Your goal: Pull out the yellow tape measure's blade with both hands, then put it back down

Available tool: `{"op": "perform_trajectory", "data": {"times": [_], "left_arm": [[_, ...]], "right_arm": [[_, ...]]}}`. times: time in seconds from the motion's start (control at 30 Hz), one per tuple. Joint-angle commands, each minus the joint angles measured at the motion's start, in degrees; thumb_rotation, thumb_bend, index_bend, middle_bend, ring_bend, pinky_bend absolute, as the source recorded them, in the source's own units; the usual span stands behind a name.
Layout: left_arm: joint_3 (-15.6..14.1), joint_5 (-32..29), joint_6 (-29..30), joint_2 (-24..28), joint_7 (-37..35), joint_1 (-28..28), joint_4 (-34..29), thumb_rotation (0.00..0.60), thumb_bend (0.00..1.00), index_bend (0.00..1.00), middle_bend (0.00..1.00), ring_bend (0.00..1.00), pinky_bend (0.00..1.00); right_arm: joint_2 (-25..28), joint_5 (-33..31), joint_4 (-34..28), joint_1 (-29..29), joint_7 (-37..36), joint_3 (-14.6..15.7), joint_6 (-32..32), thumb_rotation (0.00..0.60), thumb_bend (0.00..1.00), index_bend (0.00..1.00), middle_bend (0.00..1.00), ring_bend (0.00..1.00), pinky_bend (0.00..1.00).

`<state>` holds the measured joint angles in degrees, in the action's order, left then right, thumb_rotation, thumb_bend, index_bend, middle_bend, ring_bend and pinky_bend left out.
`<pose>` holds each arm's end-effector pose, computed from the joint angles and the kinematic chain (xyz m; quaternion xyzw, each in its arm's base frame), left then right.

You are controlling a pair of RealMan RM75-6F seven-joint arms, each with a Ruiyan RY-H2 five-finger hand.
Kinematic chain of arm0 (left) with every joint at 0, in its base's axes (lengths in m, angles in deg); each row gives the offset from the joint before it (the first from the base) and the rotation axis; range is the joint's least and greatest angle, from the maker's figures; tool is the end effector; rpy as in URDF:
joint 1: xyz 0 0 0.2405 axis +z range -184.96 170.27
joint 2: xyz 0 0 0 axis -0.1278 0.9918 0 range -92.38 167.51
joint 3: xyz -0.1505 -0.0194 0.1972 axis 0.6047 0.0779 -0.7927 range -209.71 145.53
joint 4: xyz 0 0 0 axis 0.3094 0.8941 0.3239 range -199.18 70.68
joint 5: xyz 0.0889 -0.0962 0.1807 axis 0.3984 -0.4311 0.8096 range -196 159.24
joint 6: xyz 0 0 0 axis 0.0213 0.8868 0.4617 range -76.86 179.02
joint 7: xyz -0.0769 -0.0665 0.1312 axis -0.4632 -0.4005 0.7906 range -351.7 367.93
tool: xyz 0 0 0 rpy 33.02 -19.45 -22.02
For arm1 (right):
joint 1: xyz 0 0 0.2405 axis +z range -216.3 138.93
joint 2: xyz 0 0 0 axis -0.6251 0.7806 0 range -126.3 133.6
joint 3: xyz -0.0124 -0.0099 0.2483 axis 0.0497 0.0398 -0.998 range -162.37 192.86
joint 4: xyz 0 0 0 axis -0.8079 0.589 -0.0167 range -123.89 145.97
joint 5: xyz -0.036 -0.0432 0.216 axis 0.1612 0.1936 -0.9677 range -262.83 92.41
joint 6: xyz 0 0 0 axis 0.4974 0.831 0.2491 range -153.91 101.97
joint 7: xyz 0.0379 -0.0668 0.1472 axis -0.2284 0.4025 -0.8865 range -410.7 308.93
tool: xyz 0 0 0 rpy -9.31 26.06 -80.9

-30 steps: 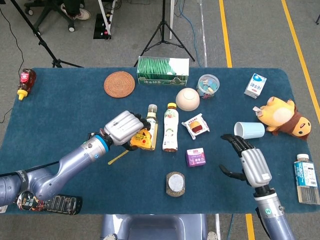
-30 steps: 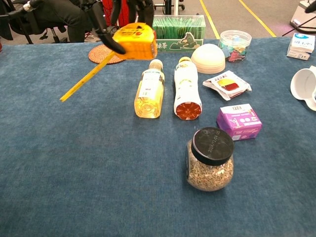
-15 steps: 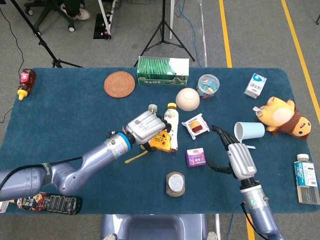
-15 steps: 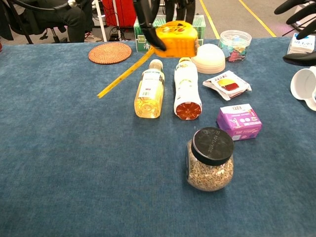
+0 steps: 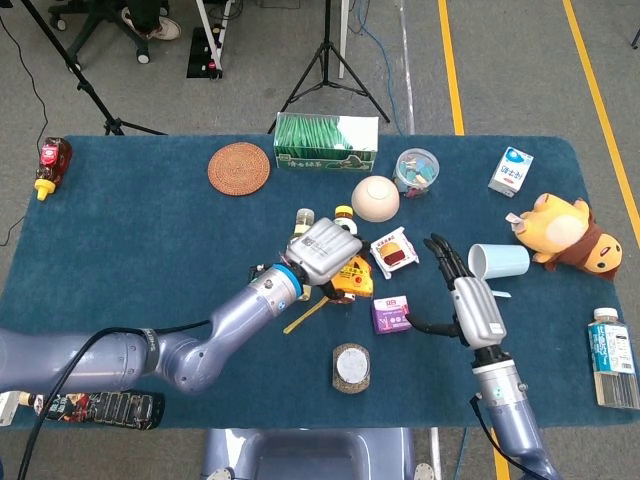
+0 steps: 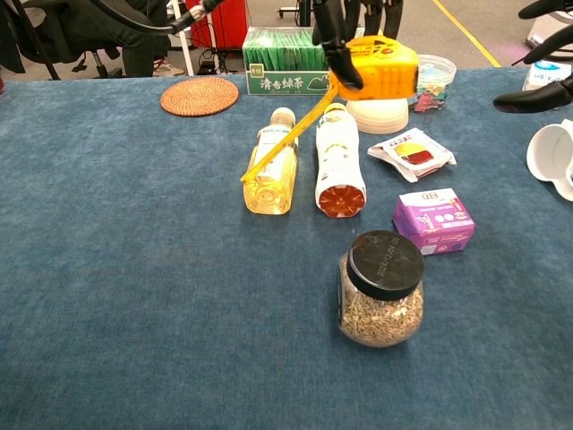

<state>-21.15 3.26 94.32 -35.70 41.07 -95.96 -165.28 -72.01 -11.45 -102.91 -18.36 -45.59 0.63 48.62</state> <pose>0.1001 0.3760 -0.0060 -0.8478 -0.2858 -0.3312 0.2997 -0.1400 -0.2810 0.0768 0.5341 -0.4995 0.5528 0.3995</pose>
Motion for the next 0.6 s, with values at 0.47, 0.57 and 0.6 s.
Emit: {"op": "perform_trajectory", "data": {"times": [0.47,0.57,0.6], "left_arm": [[1.08,-8.58,4.37,-6.54,2.82,-6.62,5.17,0.6,0.28,0.5,0.41,0.31,0.42],[1.57,-9.76,4.83,-7.66,2.99,-7.25,6.2,0.6,0.28,0.5,0.41,0.31,0.42],[1.75,-9.98,5.01,-8.06,3.02,-7.42,6.56,0.6,0.28,0.5,0.41,0.31,0.42]], "right_arm": [[-2.54,-4.36,-0.1,2.07,1.74,-2.29,0.78,0.6,0.14,0.0,0.0,0.05,0.21],[-2.73,-4.91,-0.16,2.4,1.94,-2.41,0.65,0.6,0.14,0.0,0.0,0.05,0.21],[-2.78,-5.06,-0.2,2.48,1.88,-2.46,0.63,0.6,0.14,0.0,0.0,0.05,0.21]]}}
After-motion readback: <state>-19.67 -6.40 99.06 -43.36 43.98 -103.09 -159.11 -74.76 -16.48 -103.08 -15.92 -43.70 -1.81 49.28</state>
